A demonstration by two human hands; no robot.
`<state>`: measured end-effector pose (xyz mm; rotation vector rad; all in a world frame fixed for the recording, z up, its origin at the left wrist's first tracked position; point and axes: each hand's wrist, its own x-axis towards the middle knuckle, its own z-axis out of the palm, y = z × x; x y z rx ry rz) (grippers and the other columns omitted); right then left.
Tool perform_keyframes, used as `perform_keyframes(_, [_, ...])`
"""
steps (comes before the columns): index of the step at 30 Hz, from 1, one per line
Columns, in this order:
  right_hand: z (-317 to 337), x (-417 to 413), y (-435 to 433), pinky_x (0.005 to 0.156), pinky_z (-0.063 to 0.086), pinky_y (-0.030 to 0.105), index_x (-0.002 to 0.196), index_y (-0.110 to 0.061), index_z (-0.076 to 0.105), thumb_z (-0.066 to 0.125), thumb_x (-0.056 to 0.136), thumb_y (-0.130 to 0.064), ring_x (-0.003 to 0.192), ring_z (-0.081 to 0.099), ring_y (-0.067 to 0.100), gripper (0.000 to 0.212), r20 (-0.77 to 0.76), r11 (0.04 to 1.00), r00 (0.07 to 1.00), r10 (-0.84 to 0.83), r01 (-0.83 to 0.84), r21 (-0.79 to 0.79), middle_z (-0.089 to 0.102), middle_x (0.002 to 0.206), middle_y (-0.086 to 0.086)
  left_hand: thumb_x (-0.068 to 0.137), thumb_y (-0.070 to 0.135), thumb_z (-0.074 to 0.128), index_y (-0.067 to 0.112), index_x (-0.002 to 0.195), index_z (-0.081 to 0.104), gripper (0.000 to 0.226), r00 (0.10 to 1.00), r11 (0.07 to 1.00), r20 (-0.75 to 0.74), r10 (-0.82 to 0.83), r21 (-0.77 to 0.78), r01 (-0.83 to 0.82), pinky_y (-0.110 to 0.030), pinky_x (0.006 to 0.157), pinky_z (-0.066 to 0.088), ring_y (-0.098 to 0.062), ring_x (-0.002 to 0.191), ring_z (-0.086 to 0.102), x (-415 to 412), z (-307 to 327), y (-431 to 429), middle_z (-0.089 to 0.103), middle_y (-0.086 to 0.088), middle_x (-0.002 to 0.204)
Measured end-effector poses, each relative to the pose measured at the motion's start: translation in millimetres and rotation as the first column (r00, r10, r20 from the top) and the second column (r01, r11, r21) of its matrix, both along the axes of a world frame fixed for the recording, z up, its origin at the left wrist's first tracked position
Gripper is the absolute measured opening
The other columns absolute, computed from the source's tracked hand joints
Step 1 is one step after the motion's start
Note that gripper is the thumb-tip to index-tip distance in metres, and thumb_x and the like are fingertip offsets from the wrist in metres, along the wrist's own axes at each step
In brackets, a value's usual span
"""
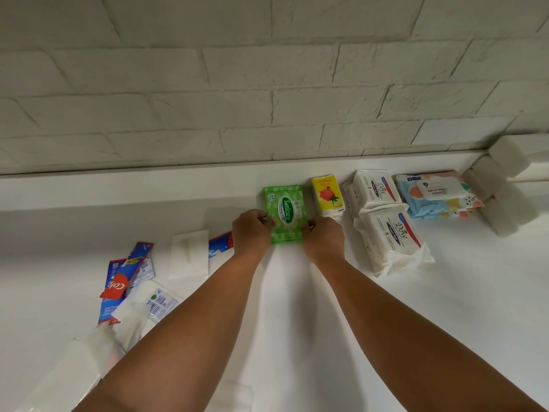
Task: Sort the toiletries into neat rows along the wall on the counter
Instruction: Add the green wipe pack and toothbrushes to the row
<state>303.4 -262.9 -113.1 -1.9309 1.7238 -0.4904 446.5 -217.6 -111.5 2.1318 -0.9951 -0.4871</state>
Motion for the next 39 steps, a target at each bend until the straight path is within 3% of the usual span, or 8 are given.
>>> perform_keyframes(4, [5, -2, 14, 0.077, 0.046, 0.032, 0.108, -0.014, 0.067, 0.055, 0.092, -0.024, 0.094, 0.062, 0.028, 0.023, 0.07, 0.995, 0.998, -0.005, 0.012, -0.1, 0.066, 0.1, 0.008, 0.093, 0.029, 0.063, 0.012, 0.118, 0.068, 0.031, 1.0, 0.999, 0.025, 0.004, -0.04, -0.003, -0.025, 0.087, 0.042, -0.022, 0.101, 0.065, 7, 6, 13, 0.072, -0.004, 0.106])
perform_keyframes(7, [10, 1, 40, 0.061, 0.039, 0.027, 0.091, -0.015, 0.067, 0.059, 0.086, -0.014, 0.072, 0.06, 0.024, 0.009, 0.237, 0.942, 0.971, 0.022, 0.059, -0.33, 0.062, 0.083, 0.002, 0.094, 0.03, 0.06, 0.017, 0.117, 0.068, 0.027, 0.995, 0.996, 0.097, 0.009, -0.086, -0.001, -0.029, 0.089, 0.048, -0.02, 0.095, 0.066, 29, 8, 35, 0.07, 0.0, 0.108])
perform_keyframes(10, [12, 21, 58, 0.061, 0.045, 0.026, 0.088, -0.011, 0.068, 0.063, 0.083, -0.009, 0.069, 0.06, 0.021, 0.007, 0.276, 0.867, 0.919, 0.283, -0.122, -0.482, 0.064, 0.081, 0.004, 0.093, 0.03, 0.061, 0.02, 0.119, 0.068, 0.029, 0.954, 0.999, 0.298, 0.034, -0.04, -0.023, -0.034, 0.093, 0.042, -0.027, 0.111, 0.056, 62, 5, 67, 0.065, -0.003, 0.122])
perform_keyframes(14, [10, 58, 79, 0.083, 0.053, 0.032, 0.108, -0.009, 0.068, 0.063, 0.083, -0.008, 0.095, 0.063, 0.027, 0.025, 0.206, 0.79, 0.795, 0.571, -0.464, -0.401, 0.067, 0.104, 0.008, 0.089, 0.051, 0.059, 0.026, 0.13, 0.059, 0.048, 0.842, 0.961, 0.537, -0.057, 0.258, -0.1, -0.05, 0.109, 0.033, -0.035, 0.127, 0.047, 102, -5, 105, 0.051, -0.009, 0.143])
perform_keyframes(17, [0, 84, 84, 0.099, 0.044, 0.036, 0.121, -0.009, 0.062, 0.063, 0.084, -0.012, 0.114, 0.053, 0.032, 0.037, 0.086, 0.728, 0.739, 0.668, -0.626, -0.277, 0.061, 0.121, 0.011, 0.089, 0.065, 0.051, 0.034, 0.143, 0.04, 0.064, 0.875, 0.862, 0.466, -0.132, 0.49, -0.131, -0.066, 0.114, 0.012, -0.042, 0.144, 0.021, 112, -7, 120, 0.025, -0.012, 0.159])
perform_keyframes(23, [-23, 103, 100, 0.114, 0.024, 0.047, 0.137, -0.023, 0.047, 0.048, 0.093, -0.034, 0.142, 0.022, 0.032, 0.045, -0.319, 0.719, 0.705, 0.634, -0.689, -0.092, 0.036, 0.15, 0.005, 0.094, 0.066, 0.039, 0.036, 0.156, 0.011, 0.074, 0.899, 0.808, 0.313, -0.307, 0.585, 0.072, -0.07, 0.115, 0.002, -0.04, 0.151, -0.005, 112, -9, 144, -0.002, -0.003, 0.166])
perform_keyframes(32, [-20, 84, 170, 0.114, 0.029, 0.043, 0.135, -0.024, 0.051, 0.047, 0.093, -0.03, 0.142, 0.028, 0.027, 0.043, -0.295, 0.813, 0.791, 0.536, -0.577, -0.073, 0.039, 0.151, 0.001, 0.096, 0.055, 0.047, 0.033, 0.156, 0.015, 0.072, 0.817, 0.774, 0.245, -0.522, 0.539, 0.332, -0.068, 0.116, 0.001, -0.033, 0.152, -0.006, 109, -3, 196, -0.001, 0.006, 0.167])
perform_keyframes(39, [-17, 66, 227, 0.114, 0.031, 0.039, 0.138, -0.02, 0.049, 0.048, 0.091, -0.032, 0.137, 0.037, 0.025, 0.049, -0.276, 0.876, 0.852, 0.445, -0.478, -0.063, 0.048, 0.145, 0.001, 0.094, 0.049, 0.058, 0.034, 0.153, 0.027, 0.069, 0.646, 0.643, 0.192, -0.739, 0.488, 0.59, -0.06, 0.12, -0.002, -0.022, 0.154, -0.001, 103, 7, 229, 0.011, 0.01, 0.166])
